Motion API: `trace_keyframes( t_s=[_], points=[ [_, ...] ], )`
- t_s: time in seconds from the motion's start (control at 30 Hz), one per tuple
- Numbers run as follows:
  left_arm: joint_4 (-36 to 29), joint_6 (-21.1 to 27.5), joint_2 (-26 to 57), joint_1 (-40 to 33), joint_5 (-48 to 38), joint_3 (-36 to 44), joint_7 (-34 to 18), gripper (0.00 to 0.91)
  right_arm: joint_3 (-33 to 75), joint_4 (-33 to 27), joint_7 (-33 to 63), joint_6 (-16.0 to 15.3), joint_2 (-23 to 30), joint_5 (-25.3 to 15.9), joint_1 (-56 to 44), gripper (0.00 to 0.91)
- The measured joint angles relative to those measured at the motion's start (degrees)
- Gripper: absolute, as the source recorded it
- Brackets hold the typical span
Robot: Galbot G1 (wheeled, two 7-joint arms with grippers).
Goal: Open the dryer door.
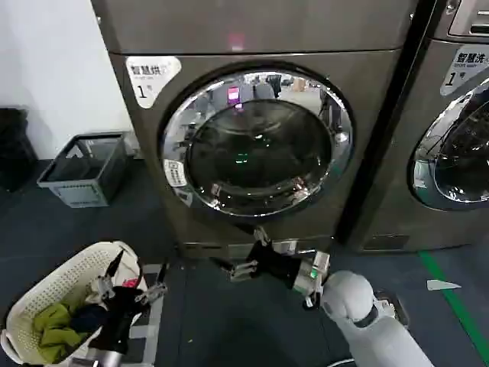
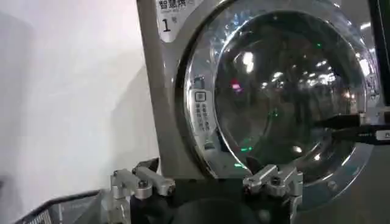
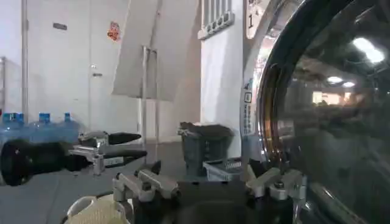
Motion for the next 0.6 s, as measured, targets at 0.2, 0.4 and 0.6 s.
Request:
trace_keyframes(
  t_s=[0.2,0.4,0.6],
  points=[
    [-0.1,0.0,0.0,0.3,0.0,0.0,0.0,0.907,-1.3,-2.3,0.8,-0.1,1.2,0.0,3.3,0.907],
    [-0.3,0.0,0.0,0.3,0.0,-0.1,0.0,0.907,-3.3,-6.4,1.5,-0.2,2.6,0.0,8.1,0.907],
    [-0.5,0.1,0.0,0.3,0.0,-0.1,0.0,0.907,-5.4,-10.7,1.9,-0.2,4.6,0.1,13.2,0.907]
  ],
)
